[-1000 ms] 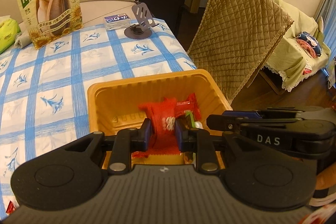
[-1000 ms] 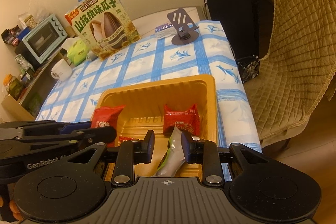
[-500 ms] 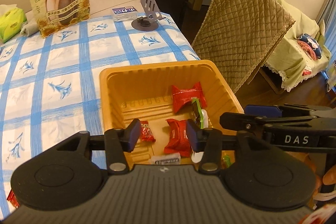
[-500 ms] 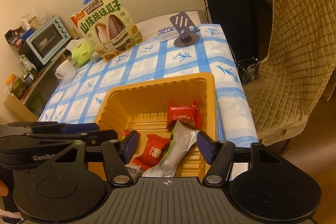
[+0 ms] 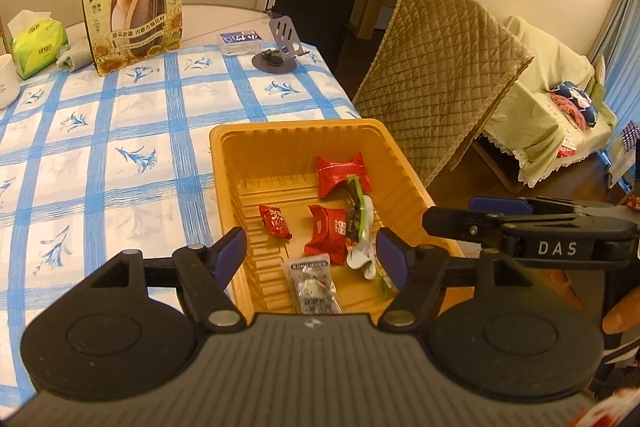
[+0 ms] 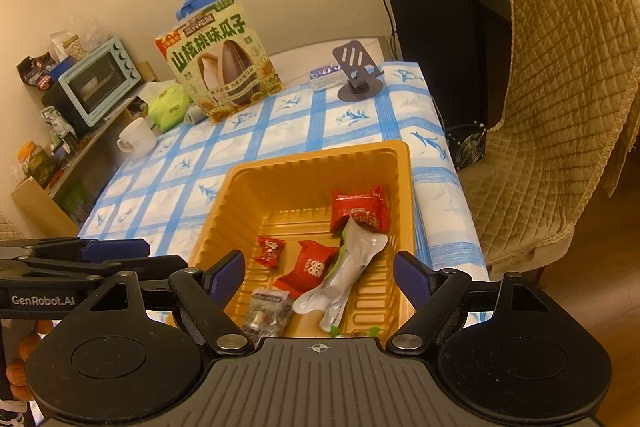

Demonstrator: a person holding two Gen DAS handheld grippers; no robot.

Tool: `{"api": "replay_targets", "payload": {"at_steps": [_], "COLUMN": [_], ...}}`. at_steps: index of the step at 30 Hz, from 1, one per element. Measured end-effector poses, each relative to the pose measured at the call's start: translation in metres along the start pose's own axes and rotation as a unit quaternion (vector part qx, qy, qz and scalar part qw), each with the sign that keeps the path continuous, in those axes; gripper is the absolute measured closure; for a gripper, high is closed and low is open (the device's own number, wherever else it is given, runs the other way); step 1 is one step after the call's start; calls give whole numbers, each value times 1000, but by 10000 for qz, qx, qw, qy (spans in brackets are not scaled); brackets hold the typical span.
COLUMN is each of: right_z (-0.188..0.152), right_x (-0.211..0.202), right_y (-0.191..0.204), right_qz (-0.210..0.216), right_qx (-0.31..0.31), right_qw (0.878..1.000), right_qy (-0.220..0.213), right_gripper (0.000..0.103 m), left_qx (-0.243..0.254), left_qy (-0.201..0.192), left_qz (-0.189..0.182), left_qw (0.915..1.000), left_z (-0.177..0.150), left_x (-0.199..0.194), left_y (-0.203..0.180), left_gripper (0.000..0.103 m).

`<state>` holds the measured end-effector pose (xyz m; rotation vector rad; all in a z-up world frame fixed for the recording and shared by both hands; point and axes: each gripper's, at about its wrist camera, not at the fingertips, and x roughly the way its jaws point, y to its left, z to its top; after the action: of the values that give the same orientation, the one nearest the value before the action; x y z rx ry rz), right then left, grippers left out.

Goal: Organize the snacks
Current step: 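Withdraw both tools from the tray toward the remaining candies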

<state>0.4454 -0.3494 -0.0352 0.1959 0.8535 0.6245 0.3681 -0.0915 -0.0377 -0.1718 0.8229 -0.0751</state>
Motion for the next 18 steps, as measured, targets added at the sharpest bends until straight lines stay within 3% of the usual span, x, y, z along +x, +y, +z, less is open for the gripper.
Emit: {"api": "replay_targets", "payload": {"at_steps": [18], "right_z": [-68], "right_x": [-54], "right_y": [53], "right_qz": [52], "right_qx": [-192], "right_qw": [9992], "right_qy": [350], "right_gripper": [22], "left_qx": [-259], "left_qy": [-5], "left_qz": [76], "left_qw": [9996], "left_z": [-78], "left_x": [-92], "left_y": [32], "left_gripper": [33]}}
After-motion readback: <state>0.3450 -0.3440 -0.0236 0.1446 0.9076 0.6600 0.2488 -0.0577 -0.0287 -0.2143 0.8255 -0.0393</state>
